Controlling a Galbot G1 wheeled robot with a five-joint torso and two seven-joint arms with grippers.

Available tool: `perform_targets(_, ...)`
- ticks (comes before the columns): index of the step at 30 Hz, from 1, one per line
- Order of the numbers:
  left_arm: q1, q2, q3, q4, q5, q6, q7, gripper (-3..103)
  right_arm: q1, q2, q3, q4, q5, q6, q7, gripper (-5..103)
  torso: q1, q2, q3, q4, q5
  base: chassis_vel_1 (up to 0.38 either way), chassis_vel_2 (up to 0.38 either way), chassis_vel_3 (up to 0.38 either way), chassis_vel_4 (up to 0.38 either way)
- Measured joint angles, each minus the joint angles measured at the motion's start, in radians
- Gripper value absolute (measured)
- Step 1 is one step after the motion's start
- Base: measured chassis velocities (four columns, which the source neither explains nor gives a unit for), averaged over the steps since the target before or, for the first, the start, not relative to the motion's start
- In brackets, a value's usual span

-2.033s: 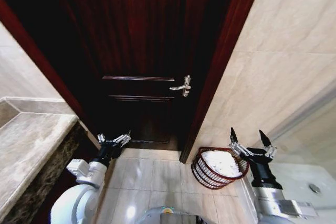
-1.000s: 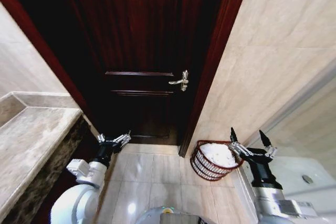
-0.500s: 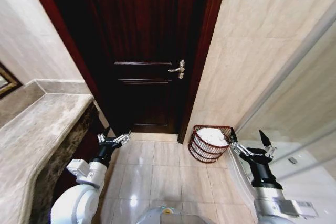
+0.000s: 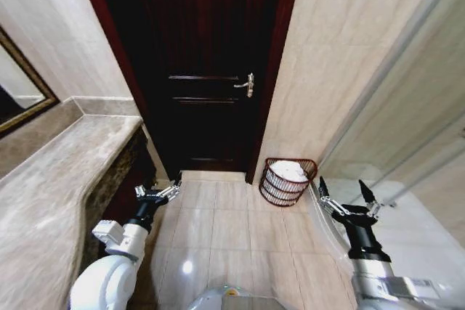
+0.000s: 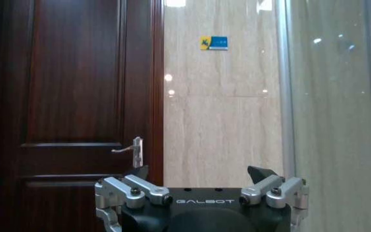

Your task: Discard the used towel into the hamper.

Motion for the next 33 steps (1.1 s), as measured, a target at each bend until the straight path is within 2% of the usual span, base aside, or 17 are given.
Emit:
perform_targets(2,0.000,0.000,0.000,0.000,0.000,0.000,0.000,100,0.000,0.000,0.000,0.000,0.000,0.000,0.000,100,0.000,0.000,0.000,0.0002,-0.0007,0.297,-0.319,-0.312,0.312)
perform_targets(3,0.000,0.000,0.000,0.000,0.000,0.000,0.000,100,0.000,0.000,0.000,0.000,0.000,0.000,0.000,100,0.000,0.000,0.000,-0.0001,0.0014,0.318,-0.347,-0.340,0.301)
perform_targets(4,0.000,0.000,0.000,0.000,0.000,0.000,0.000,100,0.000,0.000,0.000,0.000,0.000,0.000,0.000,100,0.000,0.000,0.000,-0.0001,0.0014,0.318,-0.347,-0.340,0.301)
perform_targets(6,0.000,0.000,0.000,0.000,0.000,0.000,0.000,100,0.000,0.000,0.000,0.000,0.000,0.000,0.000,100,-0.001,0.000,0.000,-0.0004,-0.0005,0.305,-0.347,-0.309,0.299)
perform_targets(9,0.001,0.000,0.000,0.000,0.000,0.000,0.000,100,0.000,0.000,0.000,0.000,0.000,0.000,0.000,100,-0.001,0.001,-0.001,0.0007,0.0006,0.188,-0.167,-0.213,0.242)
perform_targets(13,0.000,0.000,0.000,0.000,0.000,0.000,0.000,100,0.000,0.000,0.000,0.000,0.000,0.000,0.000,100,-0.001,0.001,-0.001,-0.0006,0.0005,0.056,-0.032,-0.123,0.070)
perform_targets(18,0.000,0.000,0.000,0.000,0.000,0.000,0.000,100,0.000,0.000,0.000,0.000,0.000,0.000,0.000,100,0.001,0.000,0.000,0.0003,0.0006,-0.073,0.022,0.085,-0.027)
perform_targets(33,0.000,0.000,0.000,0.000,0.000,0.000,0.000,100,0.000,0.000,0.000,0.000,0.000,0.000,0.000,100,0.000,0.000,0.000,0.0000,0.0004,-0.013,0.012,0.019,-0.010)
